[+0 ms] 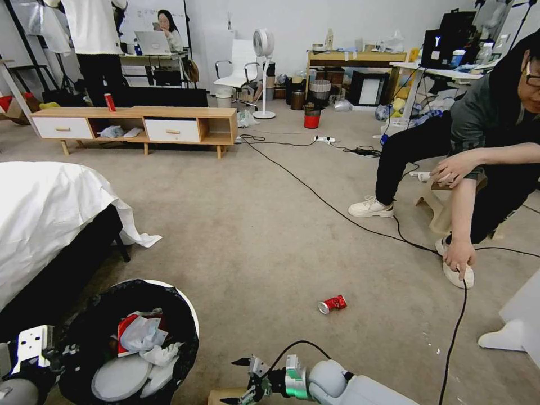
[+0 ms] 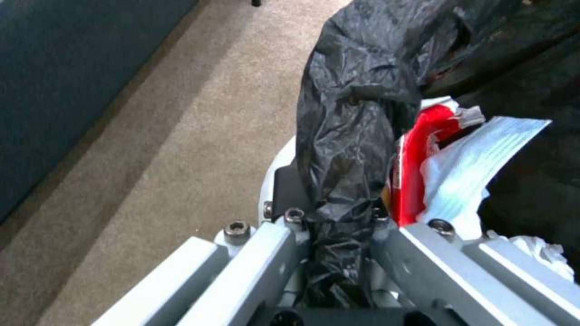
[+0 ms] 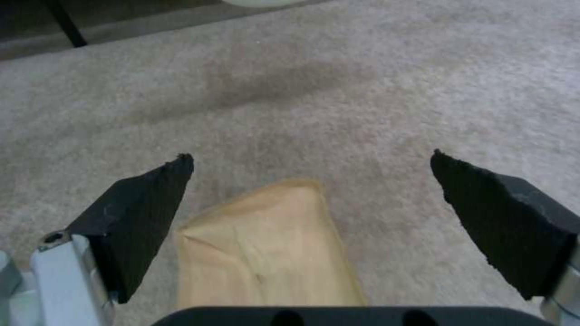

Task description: Pick up the trash bin and place the garbage on the floor into it.

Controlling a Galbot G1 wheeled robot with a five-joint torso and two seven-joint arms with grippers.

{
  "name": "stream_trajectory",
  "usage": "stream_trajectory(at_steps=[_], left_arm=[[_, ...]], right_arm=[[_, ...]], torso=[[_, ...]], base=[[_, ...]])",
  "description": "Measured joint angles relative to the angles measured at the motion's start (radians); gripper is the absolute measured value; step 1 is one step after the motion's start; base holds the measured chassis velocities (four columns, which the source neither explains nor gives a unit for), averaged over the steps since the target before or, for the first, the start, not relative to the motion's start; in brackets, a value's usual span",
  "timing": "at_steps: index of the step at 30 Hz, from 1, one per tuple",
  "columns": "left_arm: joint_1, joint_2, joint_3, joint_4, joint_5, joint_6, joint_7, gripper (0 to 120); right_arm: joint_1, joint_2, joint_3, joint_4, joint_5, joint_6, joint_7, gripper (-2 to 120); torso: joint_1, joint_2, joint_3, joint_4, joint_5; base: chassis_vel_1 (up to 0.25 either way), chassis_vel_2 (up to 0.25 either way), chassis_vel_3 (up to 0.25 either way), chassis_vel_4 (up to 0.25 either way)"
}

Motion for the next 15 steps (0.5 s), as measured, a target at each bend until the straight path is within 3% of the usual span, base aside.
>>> stream_trajectory(at_steps=[15], left_arm=[[-0.009, 0.008, 0.004, 0.005, -0.004, 0.0, 0.0, 1]], right_arm=[[-0.009, -0.01, -0.047, 0.004, 0.006, -0.007, -0.012, 100]], torso=[[0.0, 0.0, 0.0, 0.0, 0.0002]], base=[[0.0, 0.0, 0.0, 0.0]])
